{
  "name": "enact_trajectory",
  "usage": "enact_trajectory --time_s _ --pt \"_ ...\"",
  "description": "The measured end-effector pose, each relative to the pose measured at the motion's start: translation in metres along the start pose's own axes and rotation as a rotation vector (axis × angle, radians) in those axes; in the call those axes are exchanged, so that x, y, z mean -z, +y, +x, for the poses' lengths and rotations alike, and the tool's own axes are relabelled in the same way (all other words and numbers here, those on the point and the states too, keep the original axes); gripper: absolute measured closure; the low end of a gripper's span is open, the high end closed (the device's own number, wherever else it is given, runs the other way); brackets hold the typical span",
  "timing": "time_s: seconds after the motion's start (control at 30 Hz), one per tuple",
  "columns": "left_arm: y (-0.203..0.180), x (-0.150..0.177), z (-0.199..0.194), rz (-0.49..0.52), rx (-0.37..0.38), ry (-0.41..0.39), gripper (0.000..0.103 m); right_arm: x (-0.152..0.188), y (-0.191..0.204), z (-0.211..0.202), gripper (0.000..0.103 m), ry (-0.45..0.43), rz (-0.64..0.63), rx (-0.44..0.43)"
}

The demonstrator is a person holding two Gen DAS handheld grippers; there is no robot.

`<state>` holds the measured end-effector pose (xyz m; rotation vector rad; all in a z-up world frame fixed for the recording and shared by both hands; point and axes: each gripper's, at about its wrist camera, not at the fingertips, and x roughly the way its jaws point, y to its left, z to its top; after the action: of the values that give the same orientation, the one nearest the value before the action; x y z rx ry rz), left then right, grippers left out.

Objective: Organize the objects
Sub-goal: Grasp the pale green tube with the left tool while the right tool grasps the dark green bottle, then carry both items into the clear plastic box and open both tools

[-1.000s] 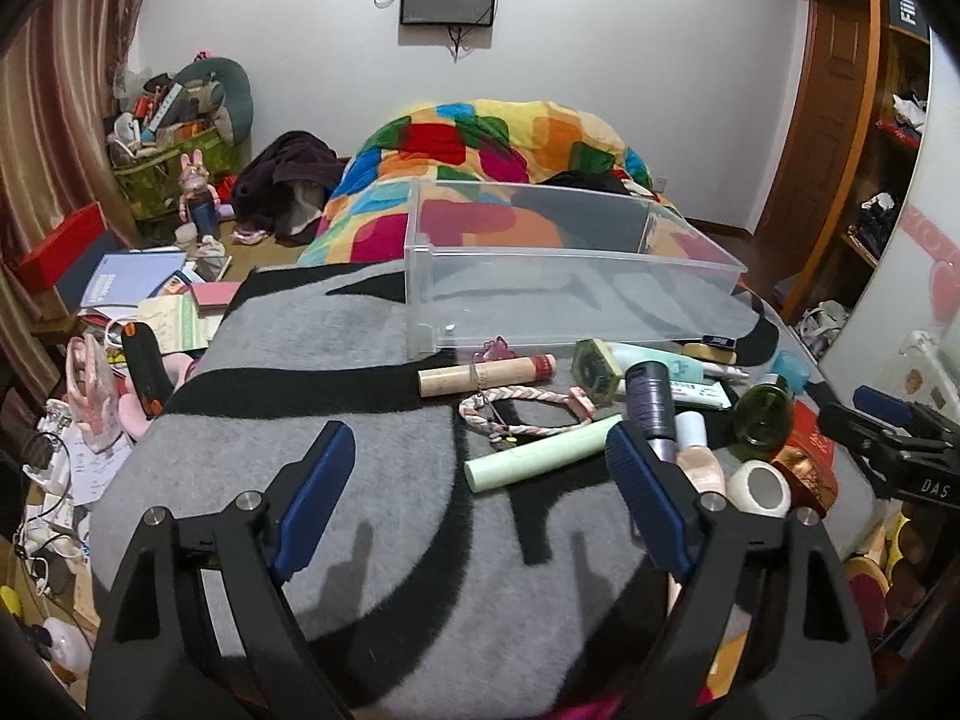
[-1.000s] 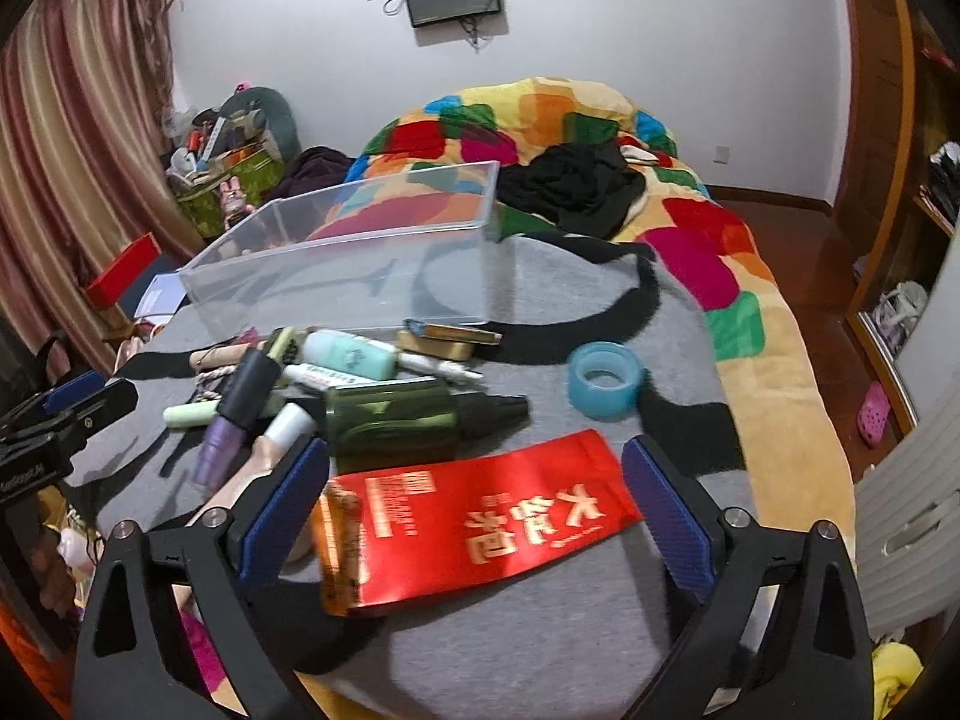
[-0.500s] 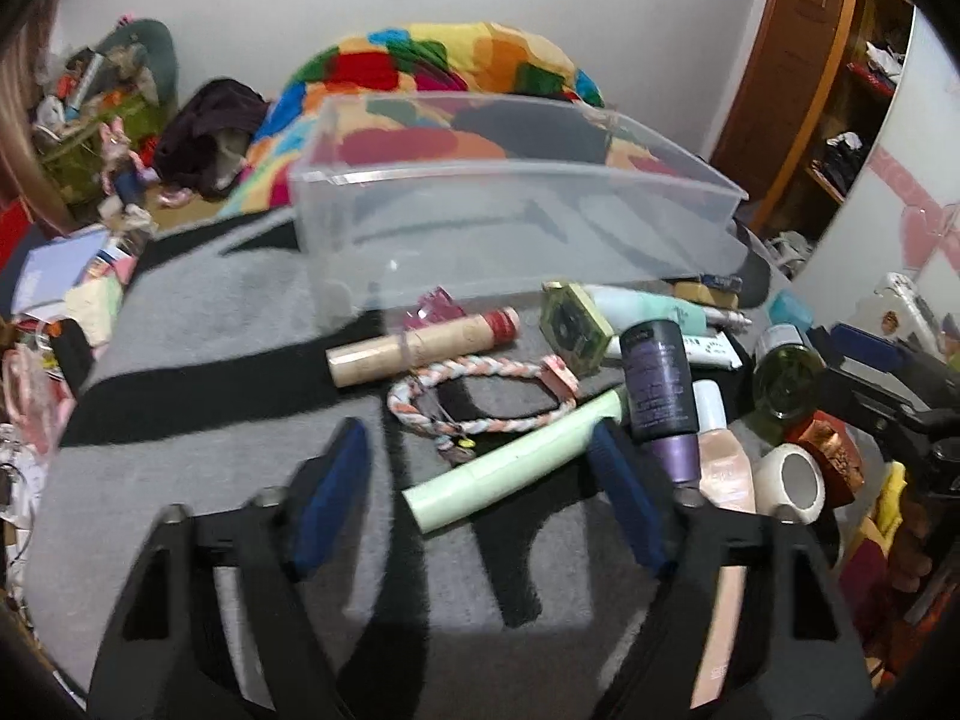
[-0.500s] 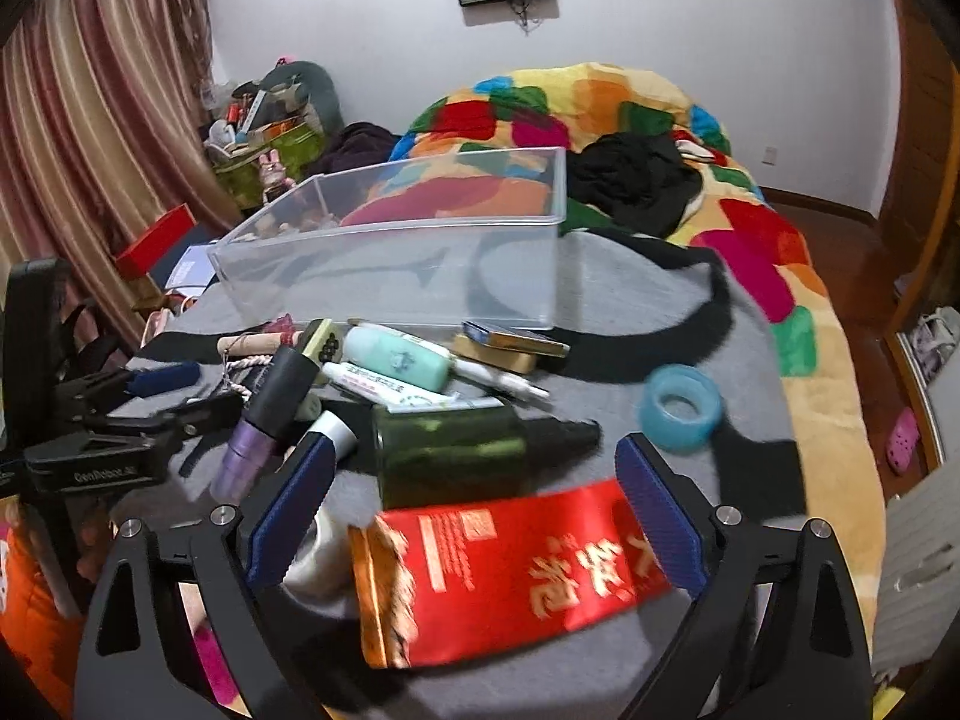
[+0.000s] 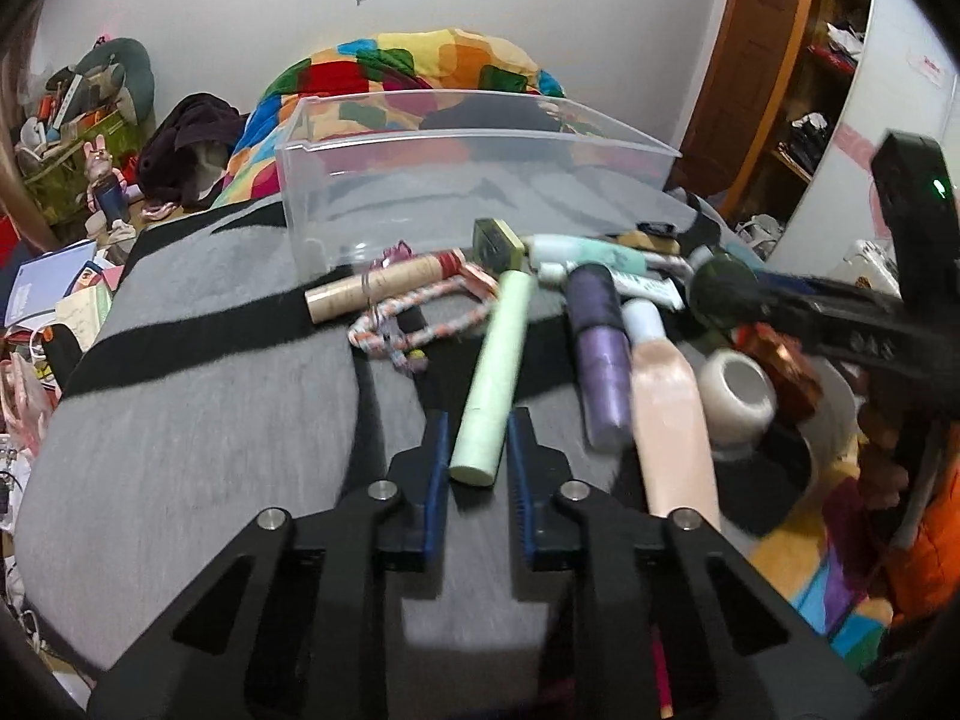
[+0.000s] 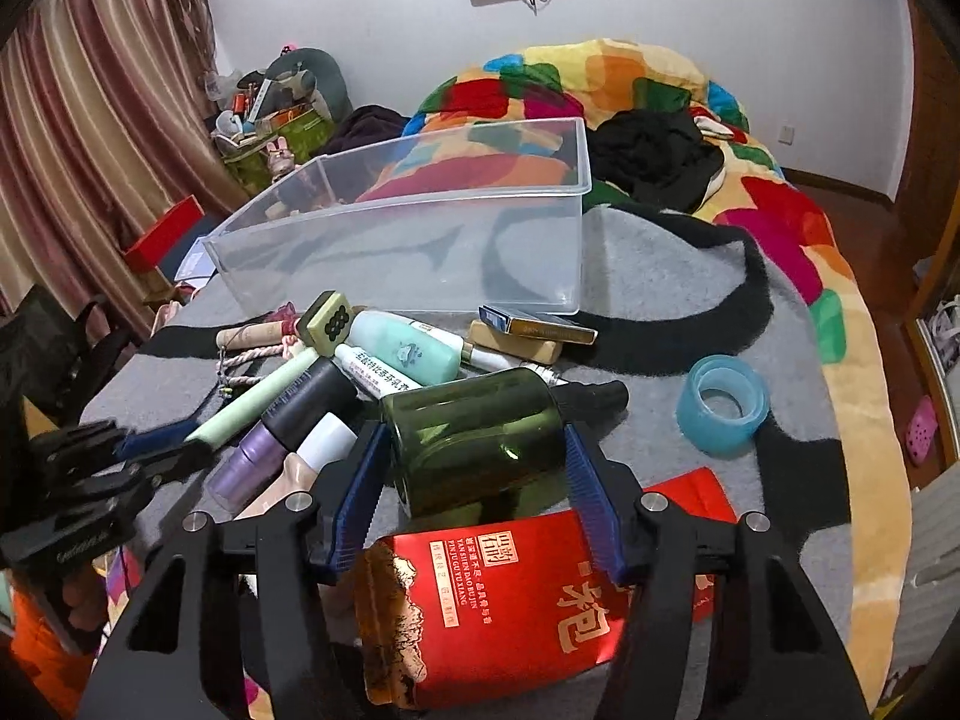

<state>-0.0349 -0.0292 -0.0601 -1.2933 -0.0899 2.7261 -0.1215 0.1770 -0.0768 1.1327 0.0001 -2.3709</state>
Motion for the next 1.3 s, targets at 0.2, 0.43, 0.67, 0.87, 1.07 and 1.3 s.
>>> enact_trajectory --time_s 0.2,0.43,0.67,0.87,1.07,1.3 --pt "-0.004 0.001 -0.014 0.021 -0.02 -0.009 0.085 0.001 0.003 -0.011 0.048 -0.04 -0.022 0.025" --pt "-0.012 -0.016 0.014 0.071 -0.039 0.024 0.075 0.001 0.004 -0.025 0.048 -0.077 -0.027 0.039" --pt "-0.016 -0.016 0.02 0.085 -0.054 -0.003 0.088 -0.002 0.008 -0.036 0.048 -0.115 -0.045 0.058" --pt "-0.013 -0.021 -0.003 0.064 -0.055 -0.067 0.088 -0.013 0.017 -0.042 0.048 -0.156 -0.075 0.061" --pt "-0.006 -0.042 -0.028 0.028 -0.034 -0.156 0.088 -0.033 0.029 -0.047 0.048 -0.194 -0.112 0.048" --pt "0.0 -0.071 -0.042 0.0 -0.061 -0.242 0.088 -0.059 0.037 -0.038 0.048 -0.198 -0.13 0.024"
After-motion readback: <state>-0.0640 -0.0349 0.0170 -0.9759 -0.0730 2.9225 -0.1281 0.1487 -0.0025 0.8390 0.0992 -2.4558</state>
